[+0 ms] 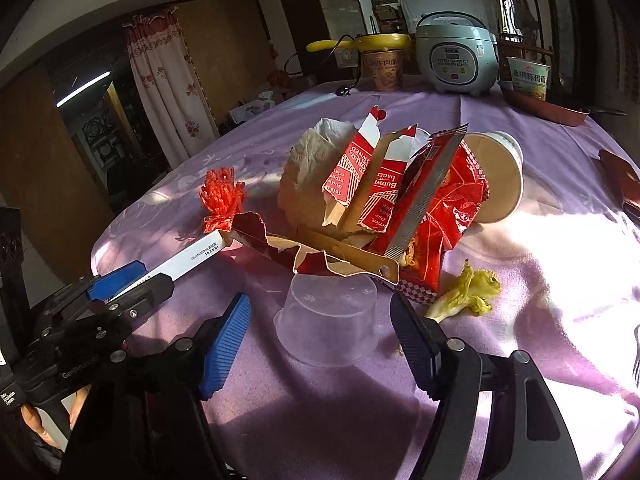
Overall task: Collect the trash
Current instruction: 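Lift the white box with the left tool while the right tool grasps the clear plastic cup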
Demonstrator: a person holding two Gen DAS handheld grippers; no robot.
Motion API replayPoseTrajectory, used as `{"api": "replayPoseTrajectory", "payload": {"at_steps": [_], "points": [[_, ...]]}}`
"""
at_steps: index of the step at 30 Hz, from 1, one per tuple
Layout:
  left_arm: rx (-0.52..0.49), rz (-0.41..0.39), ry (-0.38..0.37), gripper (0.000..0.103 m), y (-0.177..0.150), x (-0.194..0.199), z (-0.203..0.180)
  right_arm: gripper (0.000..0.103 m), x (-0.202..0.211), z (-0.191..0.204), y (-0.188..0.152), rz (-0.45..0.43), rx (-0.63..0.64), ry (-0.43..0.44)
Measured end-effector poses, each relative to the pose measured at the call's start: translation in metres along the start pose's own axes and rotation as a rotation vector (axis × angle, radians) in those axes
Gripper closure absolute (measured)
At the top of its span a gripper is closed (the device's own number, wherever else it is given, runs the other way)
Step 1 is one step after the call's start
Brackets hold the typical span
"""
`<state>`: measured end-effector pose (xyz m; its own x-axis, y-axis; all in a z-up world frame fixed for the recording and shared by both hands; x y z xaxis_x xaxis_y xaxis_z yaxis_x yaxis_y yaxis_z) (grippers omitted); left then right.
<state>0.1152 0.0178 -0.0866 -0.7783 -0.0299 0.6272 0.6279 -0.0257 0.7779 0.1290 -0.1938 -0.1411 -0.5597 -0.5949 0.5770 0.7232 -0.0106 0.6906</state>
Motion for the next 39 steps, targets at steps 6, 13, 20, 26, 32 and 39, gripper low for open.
{"api": "replayPoseTrajectory", "payload": {"at_steps": [6,13,20,26,32,39], "points": [[-0.02,-0.037,-0.04,0.049,0.003,0.015,-0.006,0.053,-0.009,0.0,0.002,0.004,-0.015,0.018],[-0.029,-0.004,-0.075,0.049,-0.005,0.009,-0.013,0.053,0.021,0.002,0.003,-0.043,-0.007,0.046],[-0.082,-0.022,-0.015,0.033,-0.011,0.002,-0.025,0.053,0.038,-0.005,0.003,-0.068,-0.031,0.06],[-0.072,0.02,-0.026,0.033,-0.014,-0.01,-0.025,0.053,0.042,-0.005,0.005,-0.078,-0.03,0.066],[-0.044,-0.014,-0.01,0.033,-0.008,-0.003,-0.016,0.053,0.046,-0.002,0.004,-0.087,-0.019,0.071],[0.01,0.035,-0.1,0.032,-0.004,-0.004,-0.008,0.053,0.045,-0.001,0.003,-0.081,-0.019,0.078]]}}
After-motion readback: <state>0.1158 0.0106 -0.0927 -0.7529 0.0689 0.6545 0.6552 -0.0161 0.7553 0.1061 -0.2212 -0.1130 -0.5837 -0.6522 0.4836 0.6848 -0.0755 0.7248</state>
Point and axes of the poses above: each gripper's, at about its wrist camera, not at the fingertips, and x roughly against the way its jaws point, z to its left, y to its top, the point moved 5 cm from there along -x, roughly the way its jaws point, and after that the axes turned 11 degrees about y, right-handed, at the moved point
